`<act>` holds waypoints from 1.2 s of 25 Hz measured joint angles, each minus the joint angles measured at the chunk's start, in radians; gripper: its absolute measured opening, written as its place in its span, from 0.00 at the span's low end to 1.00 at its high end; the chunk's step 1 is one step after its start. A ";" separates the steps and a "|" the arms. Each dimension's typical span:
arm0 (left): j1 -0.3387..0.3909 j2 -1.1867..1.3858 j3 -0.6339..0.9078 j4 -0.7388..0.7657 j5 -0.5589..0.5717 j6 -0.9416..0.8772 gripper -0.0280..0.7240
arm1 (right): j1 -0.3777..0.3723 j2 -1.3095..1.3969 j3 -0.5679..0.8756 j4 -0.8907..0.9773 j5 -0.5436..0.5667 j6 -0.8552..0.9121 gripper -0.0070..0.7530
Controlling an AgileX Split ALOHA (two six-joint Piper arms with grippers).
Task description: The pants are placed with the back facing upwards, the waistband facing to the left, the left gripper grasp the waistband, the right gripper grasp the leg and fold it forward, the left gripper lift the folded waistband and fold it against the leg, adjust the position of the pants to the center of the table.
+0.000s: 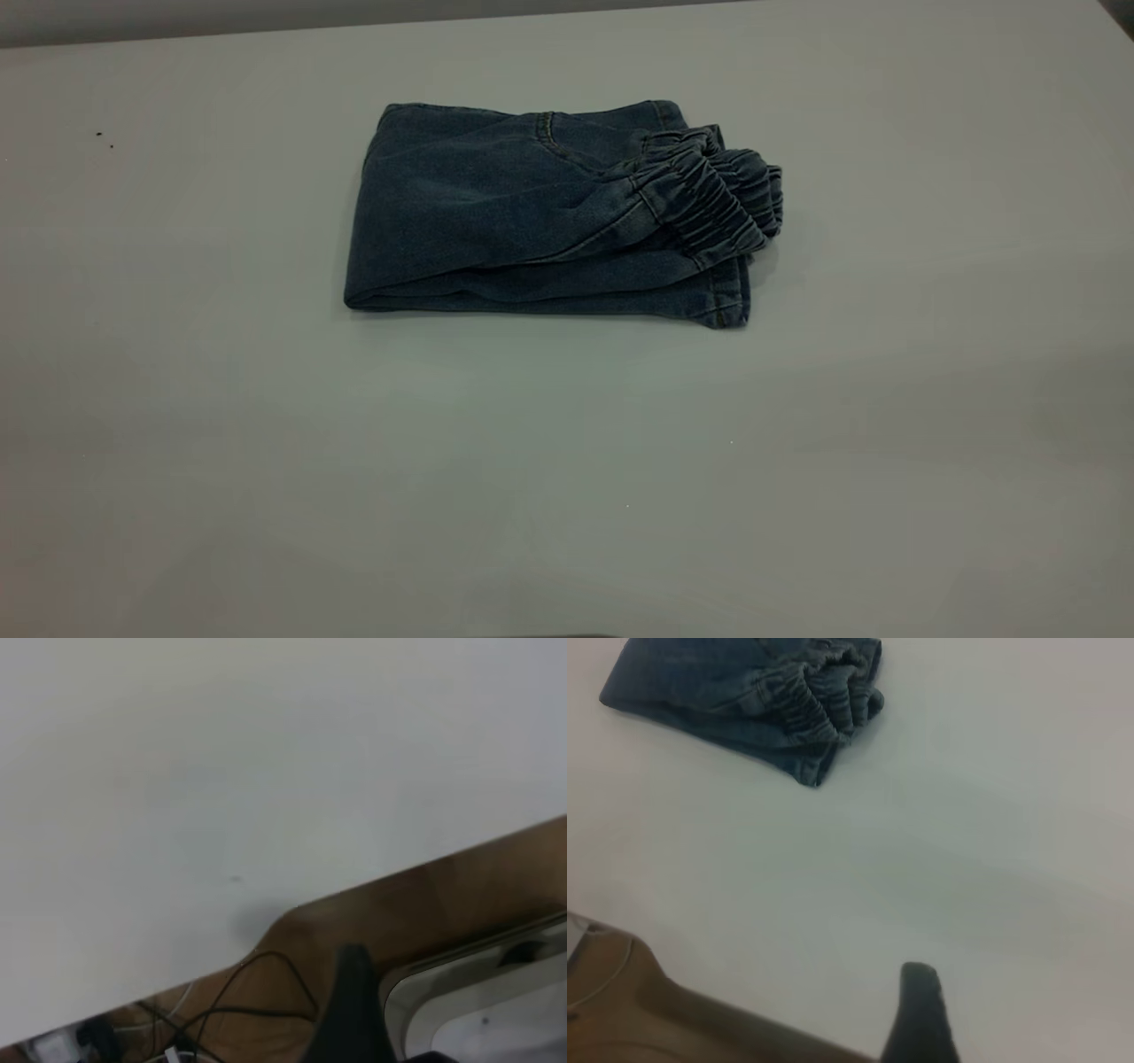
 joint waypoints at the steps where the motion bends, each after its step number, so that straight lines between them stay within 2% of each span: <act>1: 0.000 -0.027 0.019 0.000 0.000 -0.002 0.75 | 0.000 -0.017 0.013 0.000 0.000 0.000 0.62; 10: 0.000 -0.175 0.123 0.003 -0.014 -0.001 0.75 | 0.000 -0.029 0.029 0.011 0.006 -0.021 0.62; 22: 0.000 -0.204 0.127 0.003 -0.014 0.000 0.75 | -0.005 -0.036 0.029 0.014 0.007 -0.023 0.62; 25: 0.028 -0.222 0.127 0.001 -0.014 0.001 0.75 | -0.102 -0.049 0.029 0.027 0.007 -0.023 0.62; 30: 0.172 -0.290 0.127 0.001 -0.012 0.001 0.75 | -0.324 -0.138 0.029 0.028 0.007 -0.023 0.62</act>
